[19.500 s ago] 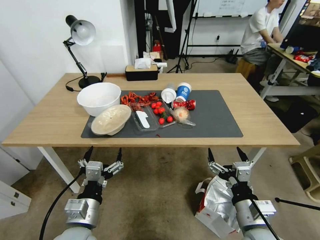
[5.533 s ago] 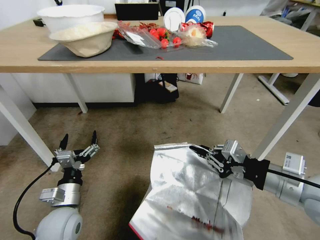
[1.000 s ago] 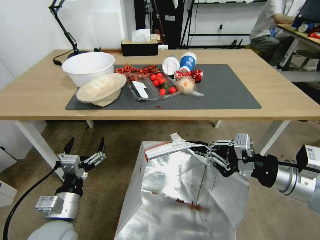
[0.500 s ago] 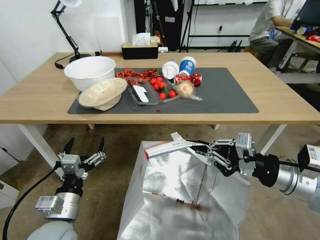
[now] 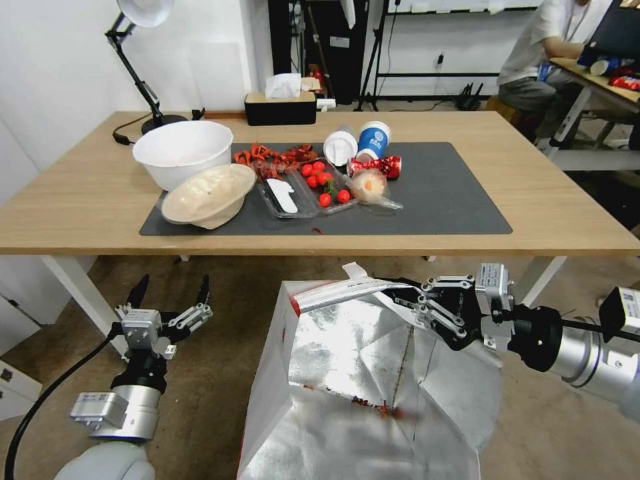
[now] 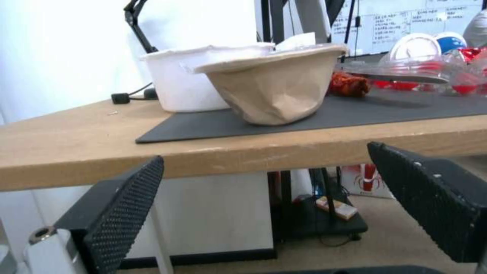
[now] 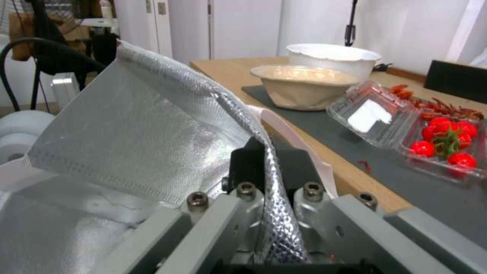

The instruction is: Pick up the food delivery bag from the floor and place it on the table.

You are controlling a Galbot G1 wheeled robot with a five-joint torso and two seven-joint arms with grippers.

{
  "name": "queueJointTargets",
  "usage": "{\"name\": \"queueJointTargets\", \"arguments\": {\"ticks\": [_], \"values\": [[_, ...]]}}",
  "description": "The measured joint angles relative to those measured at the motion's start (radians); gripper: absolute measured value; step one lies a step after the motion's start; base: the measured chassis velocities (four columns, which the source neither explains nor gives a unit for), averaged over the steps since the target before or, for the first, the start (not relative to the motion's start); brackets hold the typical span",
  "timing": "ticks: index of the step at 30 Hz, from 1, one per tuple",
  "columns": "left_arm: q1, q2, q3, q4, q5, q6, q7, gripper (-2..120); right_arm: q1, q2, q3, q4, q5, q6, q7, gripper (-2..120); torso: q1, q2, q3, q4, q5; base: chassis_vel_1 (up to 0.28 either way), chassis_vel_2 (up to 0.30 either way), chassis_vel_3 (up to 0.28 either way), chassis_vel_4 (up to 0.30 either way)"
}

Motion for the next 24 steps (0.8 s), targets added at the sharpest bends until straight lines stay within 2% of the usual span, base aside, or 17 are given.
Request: {"name": "queueJointTargets", "arguments": {"ticks": [24], "values": [[-0.006,0.000,0.004,0.009,-0.001,-0.011,0.001,100,-0.002,0.014,0.008,-0.002,0.003,0.008,-0.001,0,0.042,0.099,0.058,0.0000,-0.0001,0.000,0.000,0.000,0.000]]}}
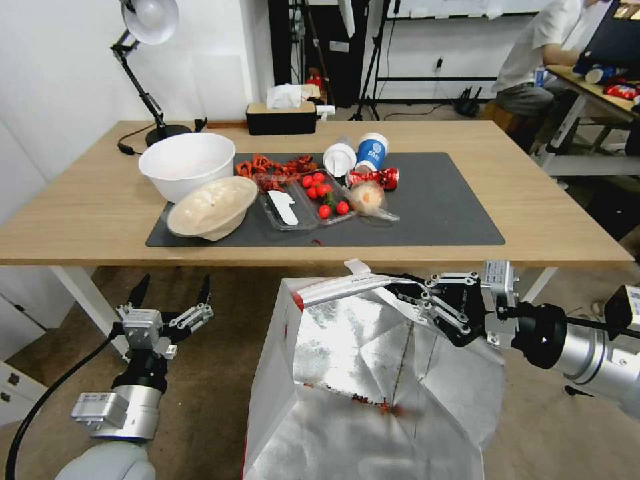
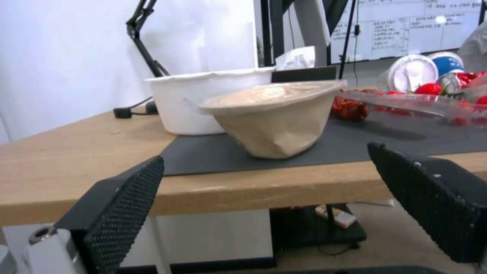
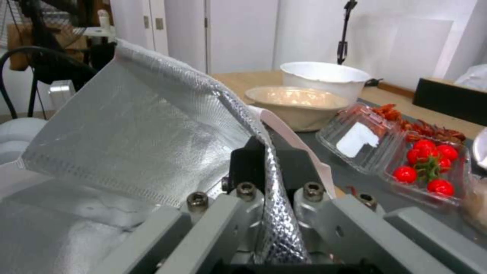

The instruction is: Pick up the food delivery bag from the floor and place it on the table.

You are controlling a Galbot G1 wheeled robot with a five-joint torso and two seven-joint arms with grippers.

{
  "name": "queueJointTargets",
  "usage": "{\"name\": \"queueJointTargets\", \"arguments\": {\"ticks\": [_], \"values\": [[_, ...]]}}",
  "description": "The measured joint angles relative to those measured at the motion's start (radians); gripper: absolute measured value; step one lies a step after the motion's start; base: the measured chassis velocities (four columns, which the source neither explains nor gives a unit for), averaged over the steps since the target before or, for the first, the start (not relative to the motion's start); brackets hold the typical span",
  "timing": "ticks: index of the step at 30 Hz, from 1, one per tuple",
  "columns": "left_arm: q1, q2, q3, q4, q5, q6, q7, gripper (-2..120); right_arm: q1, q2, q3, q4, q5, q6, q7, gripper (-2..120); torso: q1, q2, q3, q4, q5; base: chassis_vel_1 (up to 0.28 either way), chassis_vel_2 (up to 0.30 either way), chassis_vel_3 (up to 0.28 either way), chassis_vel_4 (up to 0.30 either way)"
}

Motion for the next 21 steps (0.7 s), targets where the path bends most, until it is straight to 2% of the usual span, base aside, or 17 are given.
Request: {"name": "queueJointTargets", "arguments": {"ticks": [21], "values": [[-0.018,-0.001,0.006,0.015,-0.004,-0.002,0.000,100,0.006,0.005,-0.010,-0.010,-0.005,0.007,0.000,0,0.041,0.098,0.056,0.0000,0.0001,0.000,0.000,0.000,0.000]]}}
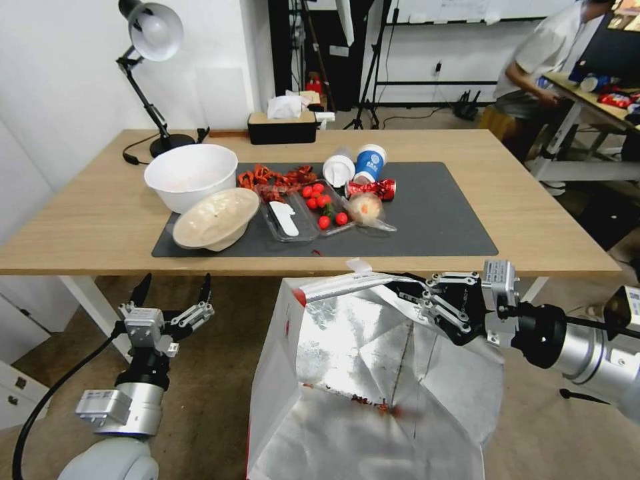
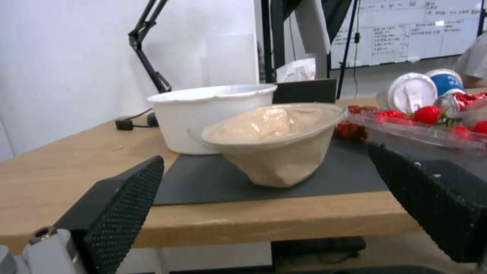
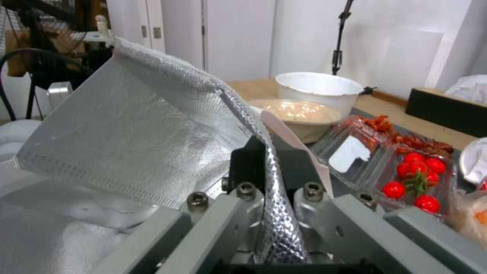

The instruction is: Pick up the food delivery bag from the floor and place it on the table.

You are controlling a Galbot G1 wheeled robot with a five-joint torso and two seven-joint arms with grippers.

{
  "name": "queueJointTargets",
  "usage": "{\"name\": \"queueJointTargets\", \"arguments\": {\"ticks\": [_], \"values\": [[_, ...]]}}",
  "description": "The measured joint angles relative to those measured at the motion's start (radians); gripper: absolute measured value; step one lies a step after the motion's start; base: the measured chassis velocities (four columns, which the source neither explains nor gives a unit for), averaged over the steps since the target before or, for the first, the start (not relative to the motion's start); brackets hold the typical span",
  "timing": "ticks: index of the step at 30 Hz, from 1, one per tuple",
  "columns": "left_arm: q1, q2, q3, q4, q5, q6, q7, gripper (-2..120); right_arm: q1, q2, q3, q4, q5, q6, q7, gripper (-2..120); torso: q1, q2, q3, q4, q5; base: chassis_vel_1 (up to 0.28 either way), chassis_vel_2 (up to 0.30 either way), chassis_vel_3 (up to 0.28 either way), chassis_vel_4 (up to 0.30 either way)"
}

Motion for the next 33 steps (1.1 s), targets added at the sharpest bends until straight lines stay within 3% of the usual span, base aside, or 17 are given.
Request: {"name": "queueJointTargets", "arguments": {"ticks": [33], "values": [[-0.004,0.003,0.006,0.015,-0.001,-0.005,0.000,100,-0.002,0.004,-0.006,-0.007,-0.001,0.009,0.000,0,0.068,0.156,0.088,-0.0001,-0.0001,0.000,0.000,0.000,0.000]]}}
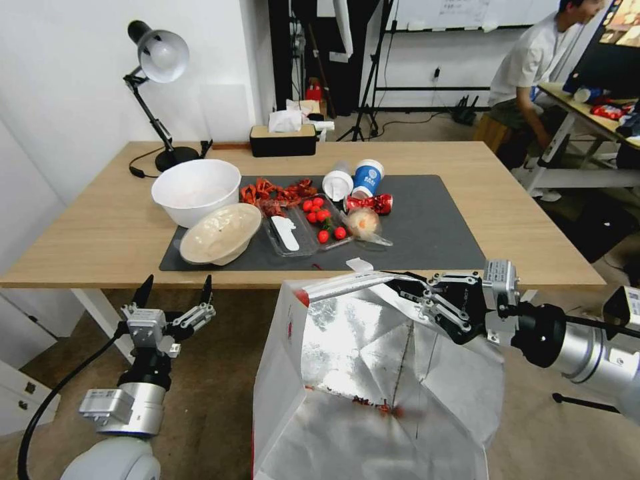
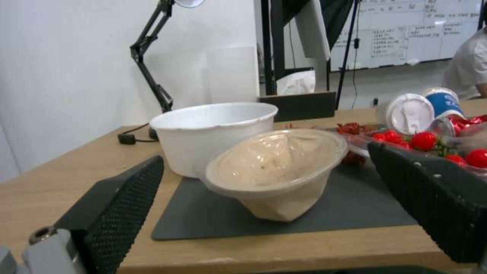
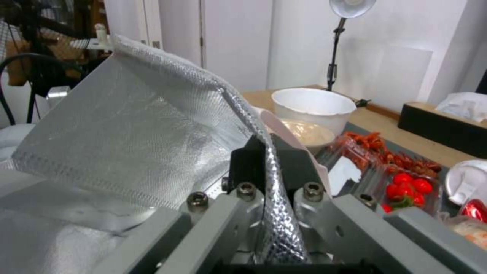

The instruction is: Pick up the food delivery bag from the floor and place it on the table.

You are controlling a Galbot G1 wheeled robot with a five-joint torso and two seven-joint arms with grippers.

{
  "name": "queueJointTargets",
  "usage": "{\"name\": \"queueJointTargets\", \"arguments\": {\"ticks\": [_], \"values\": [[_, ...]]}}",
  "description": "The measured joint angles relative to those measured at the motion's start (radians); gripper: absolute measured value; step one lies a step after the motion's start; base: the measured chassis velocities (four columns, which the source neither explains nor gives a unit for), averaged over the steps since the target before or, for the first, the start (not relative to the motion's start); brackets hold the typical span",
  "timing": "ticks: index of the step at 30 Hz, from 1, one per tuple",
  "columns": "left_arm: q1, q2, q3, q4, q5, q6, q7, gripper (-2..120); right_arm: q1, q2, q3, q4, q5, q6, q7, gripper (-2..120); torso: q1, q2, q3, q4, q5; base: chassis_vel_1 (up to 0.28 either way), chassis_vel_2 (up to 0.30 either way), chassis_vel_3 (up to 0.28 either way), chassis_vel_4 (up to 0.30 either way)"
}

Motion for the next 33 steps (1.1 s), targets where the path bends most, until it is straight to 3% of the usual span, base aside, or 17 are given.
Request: {"name": "queueJointTargets", "arguments": {"ticks": [3,16,20,23,24,28,29,33], "values": [[-0.007,0.000,0.000,0.014,-0.010,-0.050,0.015,100,0.000,0.002,0.000,0.000,0.000,0.001,-0.001,0,0.008,0.019,0.011,0.0000,-0.0001,0.000,0.000,0.000,0.000],[-0.012,-0.001,0.013,0.026,-0.012,-0.075,0.014,100,-0.002,0.006,-0.007,0.010,-0.003,0.000,0.013,0,0.015,0.034,0.020,0.0000,0.0000,0.000,0.000,0.000,0.000],[-0.010,0.000,0.011,0.026,-0.012,-0.075,0.014,100,0.011,0.005,-0.009,0.019,0.039,0.000,0.060,0,0.014,0.032,0.019,0.0001,0.0000,0.000,0.000,0.000,0.000],[-0.016,0.007,0.015,0.032,-0.013,-0.064,0.014,100,0.030,0.044,0.003,0.050,0.097,0.000,0.208,0,0.013,0.030,0.017,0.0003,-0.0002,0.000,0.000,0.000,0.000],[-0.016,0.007,0.015,0.032,-0.013,-0.064,0.014,100,0.030,0.044,0.003,0.050,0.097,0.000,0.208,0,0.013,0.030,0.017,0.0003,-0.0002,0.000,0.000,0.000,0.000],[-0.024,0.019,0.027,0.042,-0.017,-0.046,0.016,100,0.059,0.122,0.057,0.069,0.139,0.006,0.434,0,0.012,0.028,0.016,-0.0001,0.0000,0.000,0.000,0.000,0.000],[-0.024,0.019,0.027,0.042,-0.017,-0.046,0.016,100,0.059,0.122,0.057,0.069,0.139,0.006,0.434,0,0.012,0.028,0.016,-0.0001,0.0000,0.000,0.000,0.000,0.000],[-0.032,0.030,0.034,0.055,-0.024,-0.038,0.016,100,0.190,0.170,0.114,0.042,0.200,-0.004,0.694,0,0.012,0.026,0.015,-0.0001,0.0001,0.000,0.000,0.000,0.000]]}}
